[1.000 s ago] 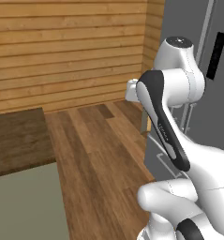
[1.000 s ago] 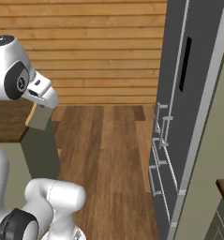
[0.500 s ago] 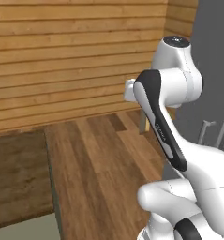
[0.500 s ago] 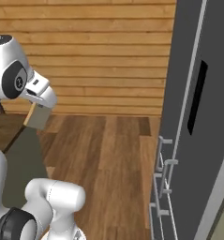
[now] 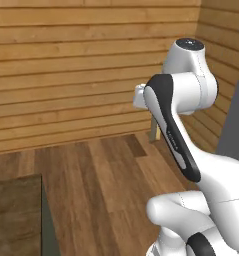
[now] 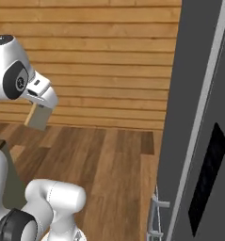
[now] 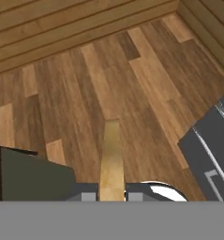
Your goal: Start the toaster. Once the lever pops up, take the bread to the plate on the dining counter.
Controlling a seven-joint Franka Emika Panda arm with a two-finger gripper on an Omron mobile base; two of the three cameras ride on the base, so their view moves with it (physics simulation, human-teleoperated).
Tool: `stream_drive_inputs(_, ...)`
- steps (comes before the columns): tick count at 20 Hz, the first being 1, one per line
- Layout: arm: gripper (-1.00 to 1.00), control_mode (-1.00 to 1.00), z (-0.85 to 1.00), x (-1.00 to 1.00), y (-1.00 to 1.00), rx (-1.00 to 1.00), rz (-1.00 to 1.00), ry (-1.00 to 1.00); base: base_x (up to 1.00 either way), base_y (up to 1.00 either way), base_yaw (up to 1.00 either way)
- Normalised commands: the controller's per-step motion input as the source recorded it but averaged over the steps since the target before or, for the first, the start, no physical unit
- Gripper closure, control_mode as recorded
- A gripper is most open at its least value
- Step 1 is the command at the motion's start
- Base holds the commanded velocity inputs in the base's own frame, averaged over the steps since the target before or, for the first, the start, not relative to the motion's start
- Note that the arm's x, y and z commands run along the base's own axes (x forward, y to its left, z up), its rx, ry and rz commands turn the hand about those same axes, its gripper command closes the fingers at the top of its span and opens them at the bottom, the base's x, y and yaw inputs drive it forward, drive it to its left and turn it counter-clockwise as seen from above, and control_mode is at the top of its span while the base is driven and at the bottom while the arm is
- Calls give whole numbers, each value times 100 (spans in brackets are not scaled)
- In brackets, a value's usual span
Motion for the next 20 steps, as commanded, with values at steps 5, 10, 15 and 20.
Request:
stream_drive_inputs(5,100,100,0,0,0,0,0,0,100,-14,17)
stream_drive_inputs(10,100,100,0,0,0,0,0,0,100,-4,21)
stream_drive_inputs(15,100,100,0,0,0,0,0,0,100,-1,28)
stream_drive_inputs(20,100,100,0,0,0,0,0,0,100,-2,35)
